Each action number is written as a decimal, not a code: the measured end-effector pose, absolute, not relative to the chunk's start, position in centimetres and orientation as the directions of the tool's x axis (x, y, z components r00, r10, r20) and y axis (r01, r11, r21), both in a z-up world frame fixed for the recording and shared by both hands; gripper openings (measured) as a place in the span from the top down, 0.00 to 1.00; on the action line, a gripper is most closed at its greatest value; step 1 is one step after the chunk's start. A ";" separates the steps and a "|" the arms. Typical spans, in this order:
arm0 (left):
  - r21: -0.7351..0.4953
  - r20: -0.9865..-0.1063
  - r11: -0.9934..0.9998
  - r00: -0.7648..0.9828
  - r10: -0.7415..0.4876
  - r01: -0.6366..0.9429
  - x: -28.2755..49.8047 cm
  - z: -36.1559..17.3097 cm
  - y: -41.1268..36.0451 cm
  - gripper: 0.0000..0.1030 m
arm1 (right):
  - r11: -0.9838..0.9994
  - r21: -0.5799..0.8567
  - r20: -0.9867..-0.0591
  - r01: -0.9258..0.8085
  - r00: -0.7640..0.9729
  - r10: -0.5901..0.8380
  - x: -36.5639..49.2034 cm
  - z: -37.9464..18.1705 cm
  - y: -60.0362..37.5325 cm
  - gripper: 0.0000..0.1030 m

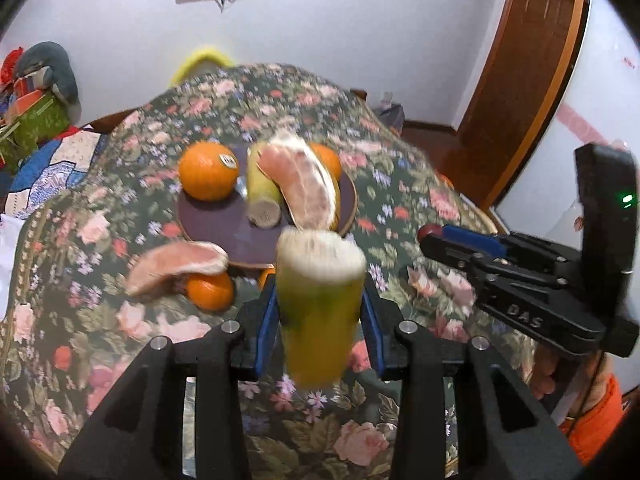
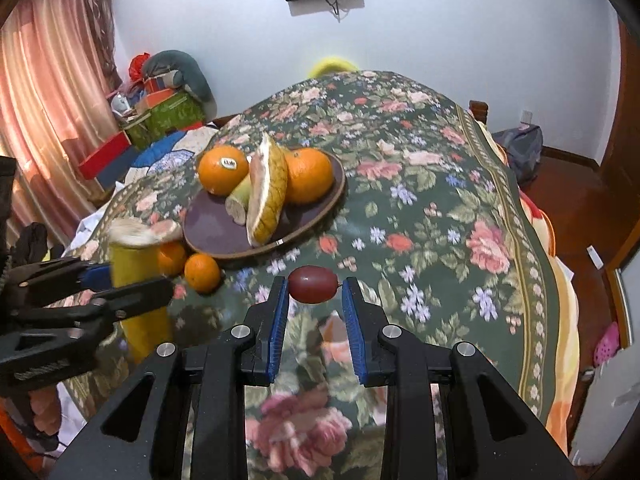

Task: Organize fruits
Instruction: 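Lower cylinder onto plate with left tool while right tool sets plum on plate, then grasp the pink pomelo segment with the left tool while the right tool grasps a small orange, then lay the pomelo segment on the plate with the left tool while the right tool sets the small orange there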

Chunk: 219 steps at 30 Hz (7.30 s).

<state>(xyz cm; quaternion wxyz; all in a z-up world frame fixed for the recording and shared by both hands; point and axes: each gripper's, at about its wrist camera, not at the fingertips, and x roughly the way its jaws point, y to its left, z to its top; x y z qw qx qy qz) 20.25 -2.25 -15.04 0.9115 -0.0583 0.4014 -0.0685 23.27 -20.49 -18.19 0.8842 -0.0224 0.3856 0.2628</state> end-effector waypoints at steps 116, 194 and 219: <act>-0.045 -0.808 0.999 0.588 -0.024 -0.021 20.2 -21.2 10.0 0.92 | 0.795 0.152 -0.778 -0.588 0.425 0.463 23.5 -22.1 -8.8 0.58; -0.224 -0.720 0.974 0.677 -0.151 -0.021 28.6 -17.9 7.8 0.69 | 0.795 0.042 -0.702 -0.605 0.549 0.455 26.8 -19.0 -8.9 0.70; -0.205 -0.733 0.979 0.662 -0.155 0.001 30.8 -18.0 6.4 0.68 | 0.795 0.049 -0.704 -0.604 0.544 0.457 27.4 -19.5 -8.9 0.69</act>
